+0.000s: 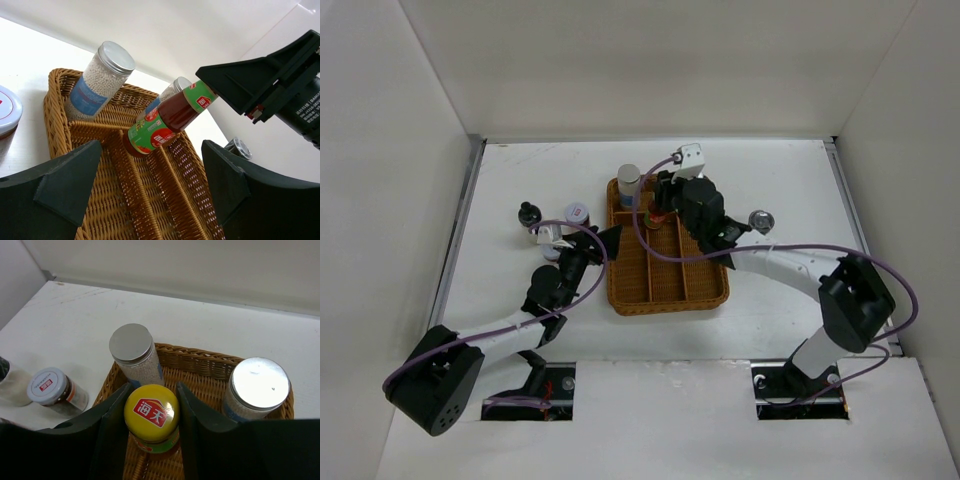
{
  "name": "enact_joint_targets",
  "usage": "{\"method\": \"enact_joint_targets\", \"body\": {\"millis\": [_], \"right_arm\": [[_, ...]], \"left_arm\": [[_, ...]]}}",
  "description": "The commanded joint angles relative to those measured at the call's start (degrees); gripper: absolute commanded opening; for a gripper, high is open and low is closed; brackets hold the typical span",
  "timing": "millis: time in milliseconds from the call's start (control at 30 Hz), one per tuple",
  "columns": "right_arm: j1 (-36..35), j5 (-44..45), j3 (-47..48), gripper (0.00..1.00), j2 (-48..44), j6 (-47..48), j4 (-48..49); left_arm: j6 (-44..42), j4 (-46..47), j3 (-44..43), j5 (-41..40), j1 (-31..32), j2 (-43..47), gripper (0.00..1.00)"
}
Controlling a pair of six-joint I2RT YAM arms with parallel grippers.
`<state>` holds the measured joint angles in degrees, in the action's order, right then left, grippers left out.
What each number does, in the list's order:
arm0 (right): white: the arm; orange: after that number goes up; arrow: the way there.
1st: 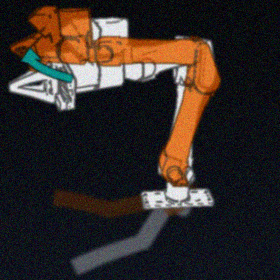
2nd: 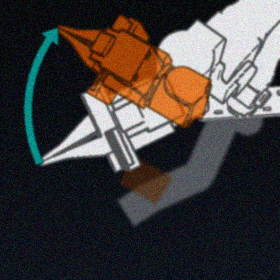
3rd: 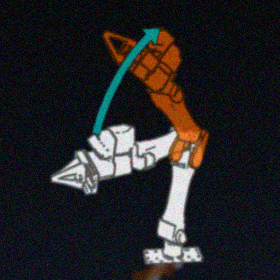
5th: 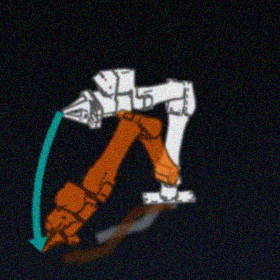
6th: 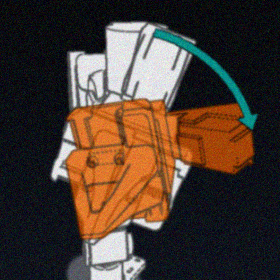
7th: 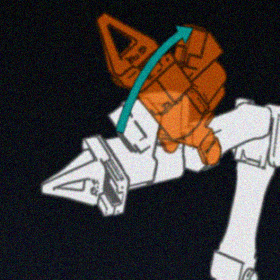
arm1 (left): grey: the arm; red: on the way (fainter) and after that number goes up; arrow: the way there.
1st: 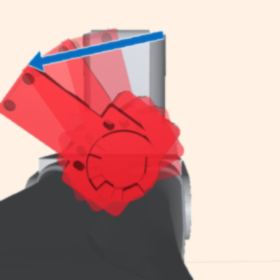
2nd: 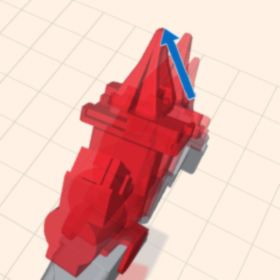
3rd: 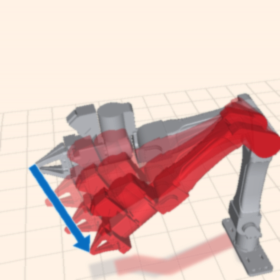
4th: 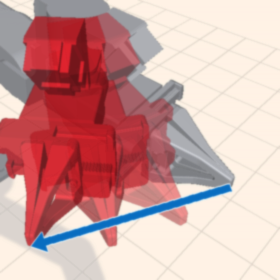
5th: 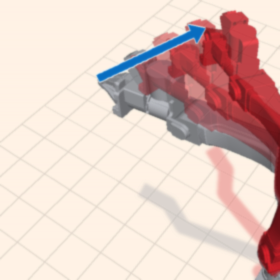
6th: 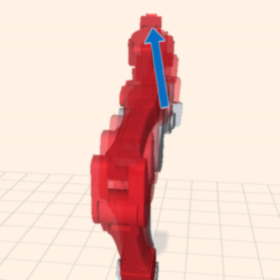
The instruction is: Organize the condiment bottles
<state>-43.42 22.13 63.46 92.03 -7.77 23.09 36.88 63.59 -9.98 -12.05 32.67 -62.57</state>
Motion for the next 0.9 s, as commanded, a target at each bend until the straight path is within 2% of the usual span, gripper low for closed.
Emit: {"method": "enact_joint_targets", "body": {"millis": [0,267,733,800,867], "right_arm": [[-0.1,1.0,-0.5,0.34,-4.8,-0.2,6.0],[0.5,0.9,-1.7,0.34,-7.5,-0.1,6.0],[2.0,0.9,-3.0,0.35,1.8,-0.2,9.6],[1.9,1.9,-4.7,0.37,2.3,0.0,12.3],[1.9,2.4,-5.8,0.43,2.5,-0.1,13.4]], "left_arm": [[0.0,2.3,0.0,-0.3,0.1,0.3,0.81],[0.1,2.2,0.4,-0.3,-0.5,1.0,0.81],[0.2,2.1,0.0,-0.3,0.0,-0.4,0.81],[0.0,2.1,-0.2,-0.3,0.2,-0.4,0.81],[0.1,2.2,-0.2,-0.3,0.0,-0.9,0.81]]}}
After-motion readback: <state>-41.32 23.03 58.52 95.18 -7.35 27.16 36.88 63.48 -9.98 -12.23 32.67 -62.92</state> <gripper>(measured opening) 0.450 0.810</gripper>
